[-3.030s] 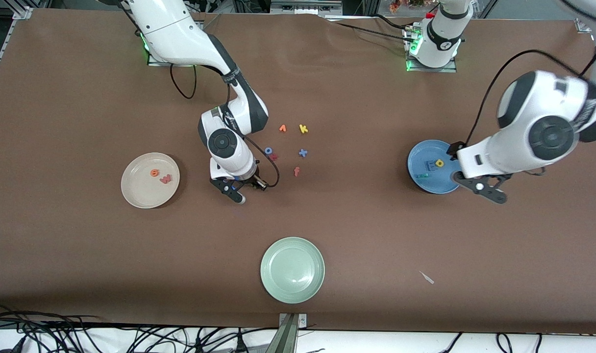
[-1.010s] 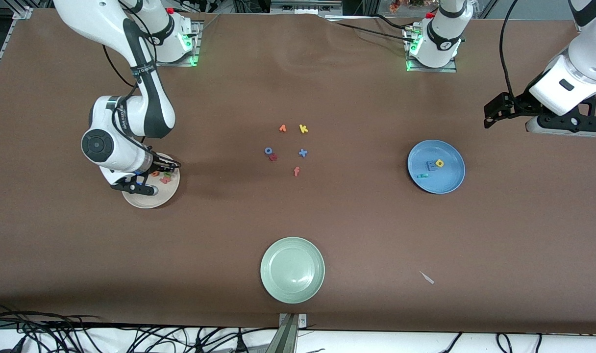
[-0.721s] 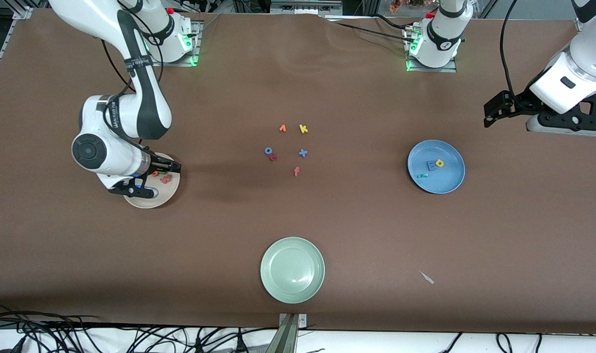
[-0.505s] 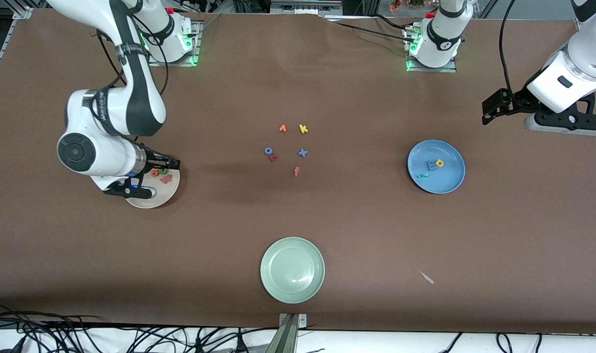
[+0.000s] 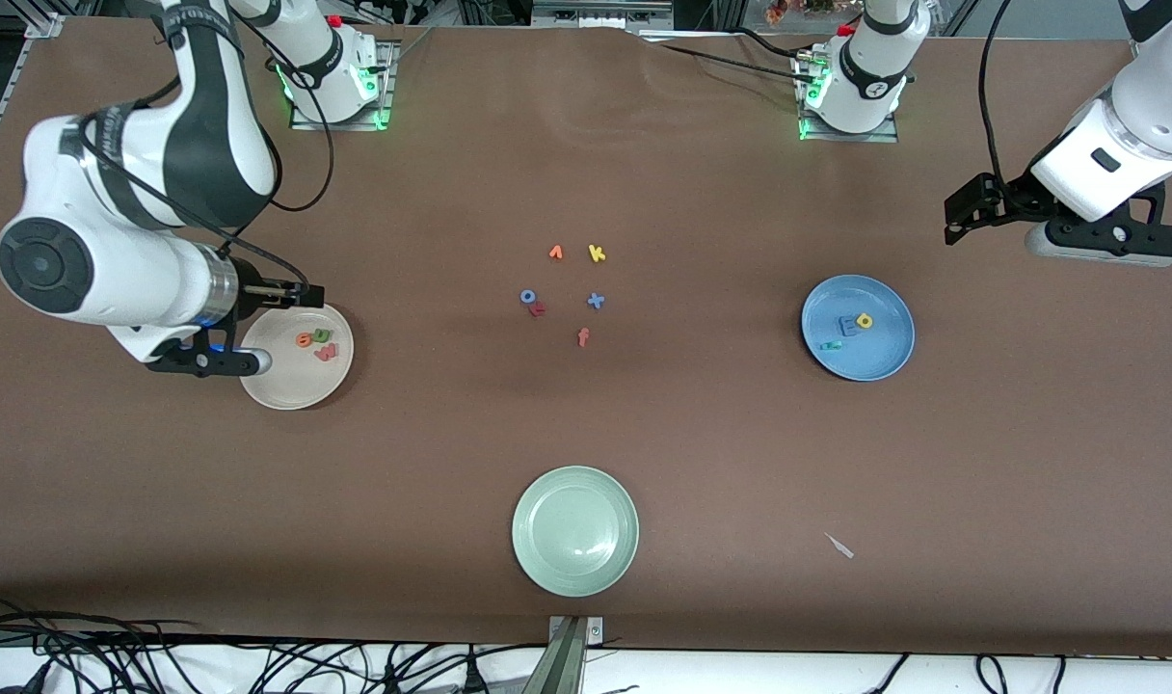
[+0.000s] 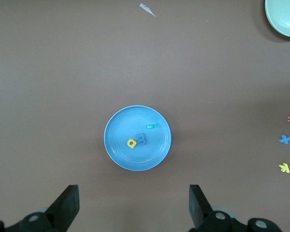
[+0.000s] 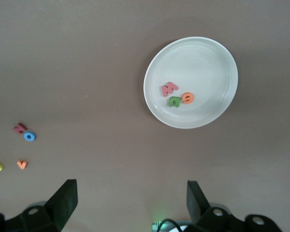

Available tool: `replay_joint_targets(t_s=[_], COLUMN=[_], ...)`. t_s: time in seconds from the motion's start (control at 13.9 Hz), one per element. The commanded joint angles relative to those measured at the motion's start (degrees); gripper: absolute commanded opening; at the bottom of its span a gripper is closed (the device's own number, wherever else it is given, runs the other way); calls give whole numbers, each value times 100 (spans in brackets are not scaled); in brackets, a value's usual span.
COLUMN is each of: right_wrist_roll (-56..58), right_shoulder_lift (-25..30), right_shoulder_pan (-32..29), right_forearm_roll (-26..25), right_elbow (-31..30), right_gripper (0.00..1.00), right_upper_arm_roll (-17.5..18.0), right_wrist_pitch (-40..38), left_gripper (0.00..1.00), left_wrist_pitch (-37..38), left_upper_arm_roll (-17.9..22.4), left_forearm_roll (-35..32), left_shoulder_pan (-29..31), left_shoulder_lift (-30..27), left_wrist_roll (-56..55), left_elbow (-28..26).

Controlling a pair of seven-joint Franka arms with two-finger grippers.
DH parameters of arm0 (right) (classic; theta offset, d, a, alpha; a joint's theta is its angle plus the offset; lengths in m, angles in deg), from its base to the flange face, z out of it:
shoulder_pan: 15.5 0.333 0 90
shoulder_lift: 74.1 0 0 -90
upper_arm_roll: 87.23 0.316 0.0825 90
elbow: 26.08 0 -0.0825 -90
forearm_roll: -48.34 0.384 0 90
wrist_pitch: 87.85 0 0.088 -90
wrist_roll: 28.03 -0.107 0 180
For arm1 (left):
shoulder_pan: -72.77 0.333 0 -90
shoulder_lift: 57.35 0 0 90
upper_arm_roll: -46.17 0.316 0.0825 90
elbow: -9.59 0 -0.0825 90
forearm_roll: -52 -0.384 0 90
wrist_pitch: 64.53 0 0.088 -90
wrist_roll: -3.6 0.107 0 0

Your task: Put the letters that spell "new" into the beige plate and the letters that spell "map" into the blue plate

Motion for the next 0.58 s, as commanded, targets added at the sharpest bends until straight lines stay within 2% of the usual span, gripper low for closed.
replay_joint_targets(t_s=[0.0, 0.5], right_wrist_roll=[127, 398], right_shoulder_lift=[2, 37], right_shoulder_pan=[-3, 7], right_forearm_roll=[-9, -88], right_elbow=[236, 516], right_gripper=[100, 100], right_upper_arm_roll=[-12, -3], right_wrist_pitch=[-387, -431], left_gripper=[100, 100], left_wrist_pitch=[159, 230], left_upper_arm_roll=[22, -30], left_forearm_roll=[133, 124], left_shoulder_pan=[-19, -27], left_shoulder_lift=[96, 96], left_wrist_roll=[-15, -24], left_elbow=[200, 200])
